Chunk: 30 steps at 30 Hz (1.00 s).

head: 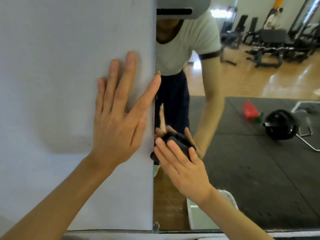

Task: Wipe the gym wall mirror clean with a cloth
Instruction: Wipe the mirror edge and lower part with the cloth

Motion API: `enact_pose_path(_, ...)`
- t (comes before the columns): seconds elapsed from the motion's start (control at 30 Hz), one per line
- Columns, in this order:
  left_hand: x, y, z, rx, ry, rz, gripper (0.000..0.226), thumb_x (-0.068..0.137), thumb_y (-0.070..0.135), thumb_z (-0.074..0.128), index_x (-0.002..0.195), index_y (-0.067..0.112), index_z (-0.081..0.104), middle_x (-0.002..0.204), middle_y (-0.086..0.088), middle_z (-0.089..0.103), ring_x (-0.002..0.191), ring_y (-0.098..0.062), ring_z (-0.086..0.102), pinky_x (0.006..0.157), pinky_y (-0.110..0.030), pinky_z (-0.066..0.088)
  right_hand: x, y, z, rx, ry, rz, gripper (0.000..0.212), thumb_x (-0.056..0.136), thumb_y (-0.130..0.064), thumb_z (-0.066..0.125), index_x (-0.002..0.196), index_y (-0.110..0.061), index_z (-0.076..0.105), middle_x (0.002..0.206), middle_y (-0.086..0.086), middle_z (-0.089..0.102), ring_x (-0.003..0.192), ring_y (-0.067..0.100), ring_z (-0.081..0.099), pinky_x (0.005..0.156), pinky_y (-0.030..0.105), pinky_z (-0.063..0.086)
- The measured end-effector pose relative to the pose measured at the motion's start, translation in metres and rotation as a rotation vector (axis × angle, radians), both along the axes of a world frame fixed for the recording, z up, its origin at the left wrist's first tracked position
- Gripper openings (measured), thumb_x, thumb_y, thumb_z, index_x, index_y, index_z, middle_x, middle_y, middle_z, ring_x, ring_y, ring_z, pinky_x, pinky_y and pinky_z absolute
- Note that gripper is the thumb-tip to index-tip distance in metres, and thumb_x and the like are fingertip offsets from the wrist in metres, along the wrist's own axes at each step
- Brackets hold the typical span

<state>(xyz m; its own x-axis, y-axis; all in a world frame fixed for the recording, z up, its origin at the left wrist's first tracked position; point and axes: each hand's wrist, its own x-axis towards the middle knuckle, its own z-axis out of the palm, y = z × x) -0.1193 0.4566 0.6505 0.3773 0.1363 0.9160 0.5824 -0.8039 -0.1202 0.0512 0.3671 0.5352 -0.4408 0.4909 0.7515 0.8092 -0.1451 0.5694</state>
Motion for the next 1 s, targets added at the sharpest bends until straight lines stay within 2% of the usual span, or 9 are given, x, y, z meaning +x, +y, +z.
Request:
enact_pose_path(0.1,0.009,-0.012,-0.009,-0.002,0.056,-0.079,0.053,0.107,0.019,0.025,0.158,0.011,0.013,0.169,0.0,-0.013,0.155,-0.017,-0.01,0.125,-0.042,-0.002,0.012,-0.01,0.003,-0.041,-0.092,-0.041,0.065,0.105,-0.014,0.035,0.16,-0.006,0.003,0.168,0.013,-0.011,0.155,0.025,-0.01,0.124,0.046,-0.008)
enact_pose_path(0.17,0.018,-0.019,-0.017,-0.029,0.068,-0.162,0.057,0.107,0.02,0.022,0.16,0.015,0.002,0.167,0.007,-0.015,0.155,-0.017,-0.009,0.126,-0.041,-0.002,0.014,-0.001,0.056,0.114,0.083,0.016,0.069,0.105,-0.022,0.045,0.16,-0.007,0.005,0.168,0.011,-0.009,0.154,0.021,-0.011,0.123,0.045,-0.01)
enact_pose_path(0.23,0.027,-0.022,-0.023,-0.063,0.045,-0.201,0.061,0.106,0.018,0.023,0.16,0.017,-0.005,0.167,0.008,-0.016,0.155,-0.016,-0.009,0.126,-0.039,-0.003,0.017,0.01,0.112,0.244,0.352,0.151,0.057,0.108,-0.026,0.04,0.156,-0.007,0.015,0.164,0.013,0.008,0.151,0.013,-0.014,0.122,0.041,-0.013)
enact_pose_path(0.3,0.035,-0.023,-0.026,-0.086,0.028,-0.183,0.065,0.105,0.016,0.026,0.16,0.016,-0.008,0.166,0.008,-0.018,0.155,-0.016,-0.01,0.126,-0.037,-0.003,0.019,0.011,0.134,0.302,0.416,0.179,0.05,0.108,-0.026,0.038,0.152,-0.007,0.021,0.16,0.013,0.016,0.149,0.012,-0.014,0.122,0.04,-0.012)
enact_pose_path(0.4,0.04,-0.023,-0.028,-0.077,0.015,-0.12,0.069,0.104,0.016,0.031,0.16,0.015,-0.009,0.166,0.006,-0.021,0.155,-0.017,-0.011,0.126,-0.037,-0.003,0.036,-0.009,0.08,0.145,0.236,0.089,0.073,0.104,-0.021,0.05,0.16,-0.012,0.005,0.168,0.007,-0.008,0.154,0.019,-0.011,0.124,0.044,-0.01)
enact_pose_path(0.53,0.038,-0.023,-0.029,-0.058,0.043,-0.084,0.065,0.107,0.02,0.029,0.16,0.013,-0.009,0.166,0.004,-0.021,0.155,-0.018,-0.011,0.126,-0.037,-0.003,0.066,-0.043,0.019,-0.089,0.0,-0.04,0.086,0.093,-0.018,0.053,0.161,-0.012,0.001,0.169,0.004,-0.01,0.155,0.021,-0.006,0.124,0.043,-0.002)
enact_pose_path(0.63,0.039,-0.027,-0.028,-0.076,0.029,-0.091,0.066,0.106,0.02,0.029,0.16,0.014,-0.009,0.166,0.004,-0.02,0.155,-0.018,-0.011,0.126,-0.038,-0.003,0.058,-0.026,0.076,0.102,0.202,0.071,0.065,0.107,-0.022,0.042,0.16,-0.012,0.006,0.169,0.003,-0.007,0.154,0.018,-0.008,0.124,0.042,-0.008)
enact_pose_path(0.73,0.049,-0.04,-0.032,-0.09,-0.002,-0.141,0.063,0.108,0.018,0.025,0.16,0.014,-0.009,0.166,0.005,-0.02,0.155,-0.018,-0.011,0.126,-0.038,-0.003,0.043,-0.007,0.124,0.269,0.473,0.174,0.05,0.107,-0.022,0.036,0.153,-0.008,0.021,0.161,0.012,0.015,0.151,0.012,-0.011,0.122,0.042,-0.012)
enact_pose_path(1.0,0.071,-0.047,-0.047,-0.156,0.025,-0.171,0.075,0.1,0.004,0.034,0.16,0.016,-0.011,0.166,0.006,-0.02,0.155,-0.018,-0.009,0.126,-0.037,-0.002,0.071,-0.041,0.025,0.051,0.253,0.035,0.06,0.11,-0.023,0.035,0.161,-0.013,0.006,0.169,0.003,-0.006,0.155,0.022,-0.004,0.125,0.045,-0.005)
